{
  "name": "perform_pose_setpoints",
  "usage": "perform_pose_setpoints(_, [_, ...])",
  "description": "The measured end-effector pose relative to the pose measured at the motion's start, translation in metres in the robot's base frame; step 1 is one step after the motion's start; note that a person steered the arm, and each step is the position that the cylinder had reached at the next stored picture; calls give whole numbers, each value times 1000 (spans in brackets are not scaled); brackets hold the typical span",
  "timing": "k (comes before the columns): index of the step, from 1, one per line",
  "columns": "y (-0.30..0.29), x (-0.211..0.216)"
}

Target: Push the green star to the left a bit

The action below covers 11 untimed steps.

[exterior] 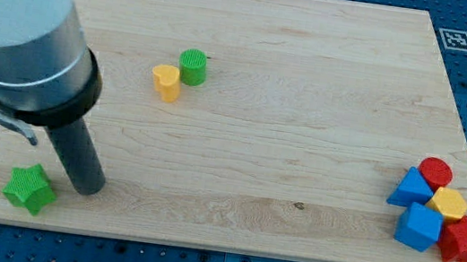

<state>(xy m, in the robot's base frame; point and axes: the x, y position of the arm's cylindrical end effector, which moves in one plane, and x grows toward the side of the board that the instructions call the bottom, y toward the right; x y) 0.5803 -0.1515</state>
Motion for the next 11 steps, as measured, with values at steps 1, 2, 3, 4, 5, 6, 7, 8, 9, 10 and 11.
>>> perform_pose_setpoints(1, [0,3])
perform_pose_setpoints(2, [-5,6])
perform_pose_setpoints(3, [-15,6])
perform_pose_setpoints(4, [-27,6])
perform_pose_setpoints(5, [-37,6])
perform_pose_setpoints(6, [-46,6])
perform_pose_setpoints(7, [-54,6])
perform_pose_setpoints(8, [-56,6])
perform_pose_setpoints(9, [-59,6])
perform_pose_setpoints(10, [-60,5])
perform_pose_setpoints(11, [-55,-20])
